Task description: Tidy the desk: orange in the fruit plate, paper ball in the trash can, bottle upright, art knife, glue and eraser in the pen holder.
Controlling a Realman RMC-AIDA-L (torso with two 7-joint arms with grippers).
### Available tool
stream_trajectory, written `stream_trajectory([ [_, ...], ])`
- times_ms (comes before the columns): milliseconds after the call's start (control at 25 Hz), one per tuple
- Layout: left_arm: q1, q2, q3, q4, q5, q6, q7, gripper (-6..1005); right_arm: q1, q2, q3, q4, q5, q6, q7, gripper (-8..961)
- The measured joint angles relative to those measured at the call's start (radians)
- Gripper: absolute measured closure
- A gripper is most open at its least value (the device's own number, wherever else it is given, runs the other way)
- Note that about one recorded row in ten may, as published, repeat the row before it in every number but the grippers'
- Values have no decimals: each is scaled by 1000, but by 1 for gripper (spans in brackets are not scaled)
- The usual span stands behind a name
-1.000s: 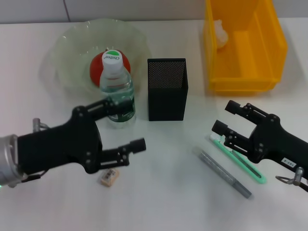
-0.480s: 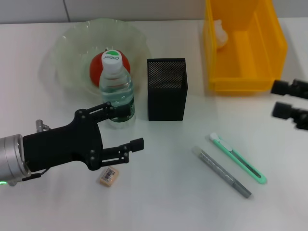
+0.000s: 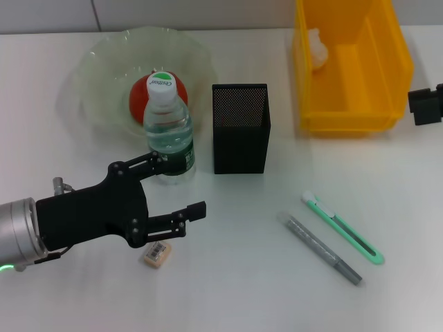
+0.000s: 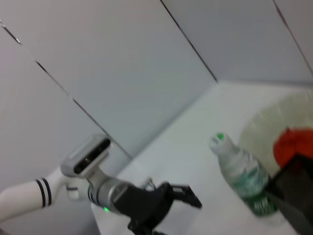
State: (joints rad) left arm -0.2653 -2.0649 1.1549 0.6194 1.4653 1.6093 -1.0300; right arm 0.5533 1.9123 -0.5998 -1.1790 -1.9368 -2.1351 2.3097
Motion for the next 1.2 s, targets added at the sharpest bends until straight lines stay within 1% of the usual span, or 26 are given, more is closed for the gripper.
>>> stream_trajectory([
  [40, 1, -1, 0, 0, 0, 0, 6, 198, 50, -11, -10, 2, -64, -4, 50, 266],
  [80, 2, -1, 0, 0, 0, 0, 6, 198, 50, -11, -10, 2, -64, -4, 50, 266],
  [160, 3, -1, 0, 0, 0, -1, 6, 198, 108, -17, -41, 1, -169, 7, 107, 265],
  [200, 4, -1, 0, 0, -1, -1, 6, 198, 108, -17, -41, 1, -169, 7, 107, 265],
  [240, 4, -1, 0, 0, -1, -2, 6, 198, 147, -20, -82, 7, -250, 25, 141, 265],
  [280, 4, -1, 0, 0, -1, -3, 6, 198, 165, -21, -104, 11, -285, 32, 153, 265],
  [320, 4, -1, 0, 0, 0, -5, 6, 198, 165, -21, -104, 11, -285, 32, 153, 265],
  [400, 4, -1, 0, 0, 0, -8, 7, 198, 203, -21, -157, 28, -366, 51, 179, 265],
  [520, 4, -1, 0, 0, 0, -9, 7, 198, 252, -10, -230, 67, -480, 90, 201, 265],
  [560, 2, -1, 0, 0, 0, -11, 8, 198, 280, 3, -274, 99, -540, 118, 205, 266],
  [600, 2, -1, 0, 0, 0, -11, 8, 198, 280, 3, -274, 99, -540, 118, 205, 266],
  [640, 1, -2, 0, 0, 0, -12, 8, 198, 305, 18, -321, 135, -588, 148, 206, 266],
  [680, 1, -2, 0, 0, 0, -12, 8, 198, 305, 18, -321, 135, -588, 148, 206, 269],
  [800, -1, -3, 0, -7, 0, -13, 17, 198, 332, 42, -395, 178, -642, 194, 205, 277],
  [840, -1, -3, 0, -8, 0, -13, 19, 198, 343, 59, -436, 194, -673, 220, 205, 280],
  [880, -1, -3, 0, -8, 0, -13, 19, 198, 343, 59, -436, 194, -673, 220, 205, 283],
  [920, -1, -3, 0, -8, 0, -13, 19, 198, 349, 70, -460, 201, -693, 236, 205, 286],
  [960, -1, -3, 0, -8, 0, -14, 21, 198, 360, 93, -495, 212, -724, 260, 205, 288],
  [1000, -1, -3, 0, -8, 0, -14, 21, 198, 360, 93, -495, 212, -724, 260, 205, 291],
  [1080, -2, -3, 0, -8, 0, -15, 21, 198, 368, 109, -513, 223, -743, 278, 205, 297],
  [1120, -2, -3, 0, -8, 0, -15, 21, 198, 376, 121, -525, 237, -756, 292, 206, 300],
  [1200, -2, -3, 0, -9, -4, -15, 21, 198, 395, 136, -544, 273, -779, 315, 208, 305],
])
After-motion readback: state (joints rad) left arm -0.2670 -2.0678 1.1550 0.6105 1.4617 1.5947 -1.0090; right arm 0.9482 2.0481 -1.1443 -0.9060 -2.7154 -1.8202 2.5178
